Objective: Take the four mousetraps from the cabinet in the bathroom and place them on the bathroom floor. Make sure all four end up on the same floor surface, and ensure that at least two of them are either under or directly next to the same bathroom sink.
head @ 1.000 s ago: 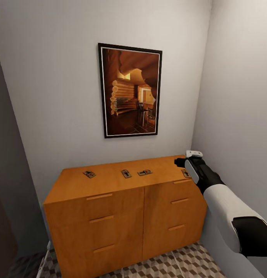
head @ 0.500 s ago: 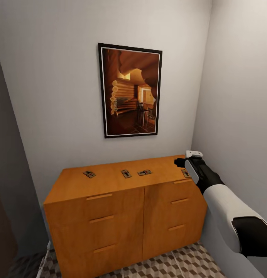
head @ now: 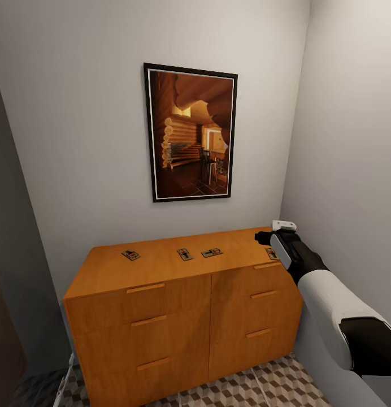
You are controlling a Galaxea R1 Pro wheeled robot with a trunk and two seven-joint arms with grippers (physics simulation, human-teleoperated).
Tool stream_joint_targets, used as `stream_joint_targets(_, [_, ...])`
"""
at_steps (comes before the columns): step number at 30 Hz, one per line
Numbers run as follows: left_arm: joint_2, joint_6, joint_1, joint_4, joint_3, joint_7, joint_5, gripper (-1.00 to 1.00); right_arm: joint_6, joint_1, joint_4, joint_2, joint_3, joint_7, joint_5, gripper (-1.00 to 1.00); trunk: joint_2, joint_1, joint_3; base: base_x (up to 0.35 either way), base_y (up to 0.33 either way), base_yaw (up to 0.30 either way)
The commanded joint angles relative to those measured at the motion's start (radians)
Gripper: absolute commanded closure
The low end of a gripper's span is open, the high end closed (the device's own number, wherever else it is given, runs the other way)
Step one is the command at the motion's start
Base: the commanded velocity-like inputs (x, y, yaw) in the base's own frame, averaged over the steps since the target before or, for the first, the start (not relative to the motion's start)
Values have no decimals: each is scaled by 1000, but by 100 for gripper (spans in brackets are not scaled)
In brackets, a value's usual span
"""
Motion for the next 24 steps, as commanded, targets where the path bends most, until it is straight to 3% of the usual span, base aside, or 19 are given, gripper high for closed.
stream_joint_targets(1, [1,-2,0,6,-8,7,1,-100,4,-1,-1,-2,8,-9,-10,-100,-1,0,-1,0,0,0])
stream_joint_targets(15, [0,0,0,16,-7,8,4,-100,4,-1,-1,-6,8,-9,-7,-100,-1,0,-1,0,0,0])
stream_joint_targets(24, [0,0,0,19,-7,8,6,-100,4,0,-1,-8,8,-9,41,-100,-1,0,-1,0,0,0])
